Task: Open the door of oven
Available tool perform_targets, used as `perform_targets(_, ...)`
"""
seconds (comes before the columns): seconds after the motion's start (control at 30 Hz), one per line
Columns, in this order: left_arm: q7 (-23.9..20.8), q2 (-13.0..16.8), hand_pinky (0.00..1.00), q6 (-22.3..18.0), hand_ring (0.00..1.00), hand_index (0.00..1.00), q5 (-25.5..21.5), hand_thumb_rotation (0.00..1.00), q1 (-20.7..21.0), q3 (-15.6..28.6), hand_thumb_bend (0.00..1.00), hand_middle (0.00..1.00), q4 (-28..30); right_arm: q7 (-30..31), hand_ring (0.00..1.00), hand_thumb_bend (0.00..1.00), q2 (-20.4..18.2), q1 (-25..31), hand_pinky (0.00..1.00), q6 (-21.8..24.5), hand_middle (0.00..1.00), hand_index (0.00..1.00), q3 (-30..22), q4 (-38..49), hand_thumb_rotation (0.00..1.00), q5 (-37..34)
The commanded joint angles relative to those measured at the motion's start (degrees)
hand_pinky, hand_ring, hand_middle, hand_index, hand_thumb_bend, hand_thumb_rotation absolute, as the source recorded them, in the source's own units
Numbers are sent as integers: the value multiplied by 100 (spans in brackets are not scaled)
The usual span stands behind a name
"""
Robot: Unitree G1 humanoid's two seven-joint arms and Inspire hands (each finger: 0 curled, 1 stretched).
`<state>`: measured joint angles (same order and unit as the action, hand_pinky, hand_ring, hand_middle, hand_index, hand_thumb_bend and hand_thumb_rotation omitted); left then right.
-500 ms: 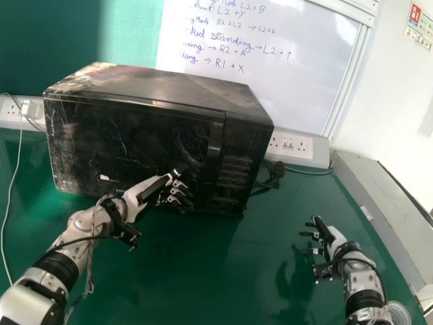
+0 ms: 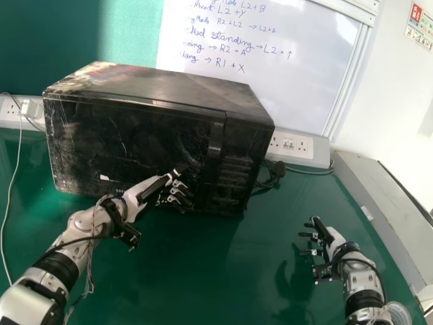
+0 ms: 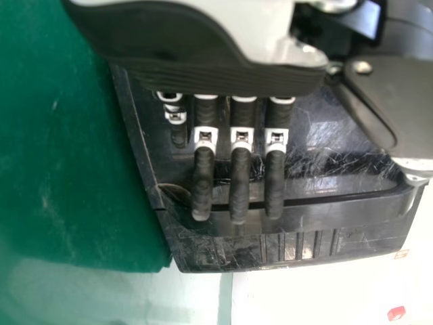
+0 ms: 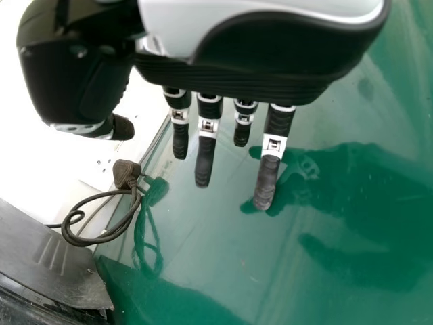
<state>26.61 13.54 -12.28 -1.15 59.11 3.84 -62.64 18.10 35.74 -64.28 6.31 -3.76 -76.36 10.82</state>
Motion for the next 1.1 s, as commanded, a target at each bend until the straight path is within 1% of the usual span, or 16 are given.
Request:
perform_targets(0.0, -27, 14, 34, -27, 41, 49, 5, 8, 36, -2, 50, 49, 36, 34, 61, 44, -34, 12, 51, 17, 73, 89, 0, -50, 44, -3)
perform_targets(0.07, -10, 16, 34, -30, 41, 49, -5, 8, 36, 3, 50, 49, 32, 34, 63, 43, -39, 6, 56, 41, 73, 88, -27, -51, 42, -31)
perform_targets(0.1, -2, 17, 34, -24, 41, 49, -11, 8, 35, 6, 50, 49, 37, 33, 63, 43, -38, 5, 56, 48, 73, 88, -22, -52, 42, -22)
perform_targets(0.17, -12, 7, 33, -18, 41, 49, -27, 8, 24, 17, 49, 49, 68, 38, 63, 46, -34, 4, 58, 47, 74, 89, -2, -53, 46, 5)
perform_targets(0.23, 6, -16, 33, 4, 41, 49, -101, 9, 15, 74, 49, 50, 76, 59, 64, 44, -35, 7, 52, 50, 73, 89, -44, -58, 44, -35)
perform_targets(0.27, 23, -29, 33, 10, 42, 54, -145, 36, 10, 109, 52, 52, 76, 50, 65, 43, -36, 9, 49, 49, 73, 88, -42, -57, 43, -31)
perform_targets(0.3, 74, -59, 35, 25, 44, 59, -253, 58, 3, 193, 58, 55, 72, 20, 65, 43, -40, 6, 49, 62, 74, 88, -37, -55, 43, -22)
perform_targets(0.33, 109, -78, 36, 35, 48, 64, -331, 69, -1, 248, 64, 59, 69, -5, 63, 43, -43, 4, 50, 73, 73, 89, -29, -54, 42, -11)
perform_targets(0.43, 161, -131, 40, -35, 58, 73, -489, 89, -15, 364, 78, 70, 26, 28, 62, 44, -46, 4, 55, 68, 74, 89, -67, -52, 43, -50)
perform_targets(0.57, 167, -214, 43, -48, 62, 76, -671, 94, -51, 516, 82, 73, 52, 76, 62, 43, -23, 10, 56, 4, 73, 89, 52, -48, 46, 66)
perform_targets(0.63, 179, -247, 44, -66, 63, 78, -738, 96, -70, 568, 86, 74, 66, 62, 65, 42, -19, 17, 59, -24, 75, 90, 78, -48, 45, 87)
perform_targets(0.73, 215, -272, 45, -103, 64, 80, -787, 95, -90, 604, 89, 75, 76, 84, 62, 43, -18, 23, 57, -54, 72, 89, 73, -49, 45, 68)
perform_targets(0.83, 261, -289, 45, -138, 64, 82, -812, 94, -109, 633, 90, 75, 116, 93, 64, 45, -8, 26, 56, -48, 74, 88, 72, -54, 45, 63)
perform_targets(0.97, 335, -304, 45, -127, 63, 81, -853, 94, -141, 653, 90, 71, 205, 101, 64, 45, -9, 11, 56, -8, 73, 89, 51, -57, 44, 42)
perform_targets(1.03, 361, -312, 45, -137, 64, 81, -885, 93, -144, 662, 91, 72, 201, 178, 65, 43, -9, 6, 57, 1, 74, 91, 7, -60, 45, -6)
perform_targets(1.07, 367, -316, 45, -123, 65, 81, -902, 93, -144, 669, 91, 73, 203, 156, 65, 42, -10, 4, 54, -1, 75, 91, 32, -59, 45, 24)
